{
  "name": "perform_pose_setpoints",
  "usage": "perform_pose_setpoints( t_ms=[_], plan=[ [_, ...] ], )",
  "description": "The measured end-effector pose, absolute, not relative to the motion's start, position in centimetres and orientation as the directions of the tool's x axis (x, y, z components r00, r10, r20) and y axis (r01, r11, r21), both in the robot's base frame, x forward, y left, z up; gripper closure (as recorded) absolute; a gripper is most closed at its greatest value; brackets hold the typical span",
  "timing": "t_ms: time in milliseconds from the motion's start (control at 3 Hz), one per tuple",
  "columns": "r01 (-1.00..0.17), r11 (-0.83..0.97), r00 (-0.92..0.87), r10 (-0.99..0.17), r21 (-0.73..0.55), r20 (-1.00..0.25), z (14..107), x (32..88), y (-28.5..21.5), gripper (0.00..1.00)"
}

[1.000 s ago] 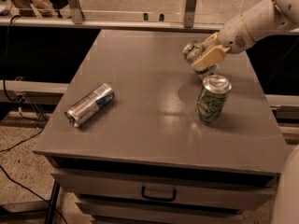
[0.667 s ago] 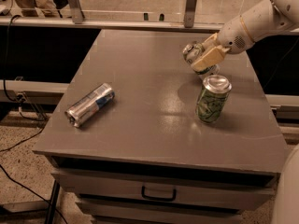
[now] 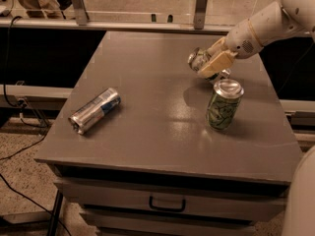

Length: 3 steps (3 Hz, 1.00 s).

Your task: Knock 7up can over

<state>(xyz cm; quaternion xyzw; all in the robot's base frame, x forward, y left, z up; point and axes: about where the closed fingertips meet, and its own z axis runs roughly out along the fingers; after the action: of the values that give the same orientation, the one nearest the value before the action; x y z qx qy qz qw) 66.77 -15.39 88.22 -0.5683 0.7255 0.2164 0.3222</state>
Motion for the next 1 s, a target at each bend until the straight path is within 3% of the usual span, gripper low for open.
perform_pose_setpoints(
  t_ms=[333, 667, 1000],
  plan=[
    [-0.965, 0.257, -0.146, -0.685, -0.049, -0.714, 87.9, 66.9, -15.1, 0.00],
    [-0.968, 0.245, -0.135, -0.680, -0.051, -0.720, 88.0, 67.0, -15.4, 0.00],
    [-0.972, 0.217, -0.086, -0.691, -0.093, -0.717, 89.5, 66.6, -19.2, 0.00]
  ],
)
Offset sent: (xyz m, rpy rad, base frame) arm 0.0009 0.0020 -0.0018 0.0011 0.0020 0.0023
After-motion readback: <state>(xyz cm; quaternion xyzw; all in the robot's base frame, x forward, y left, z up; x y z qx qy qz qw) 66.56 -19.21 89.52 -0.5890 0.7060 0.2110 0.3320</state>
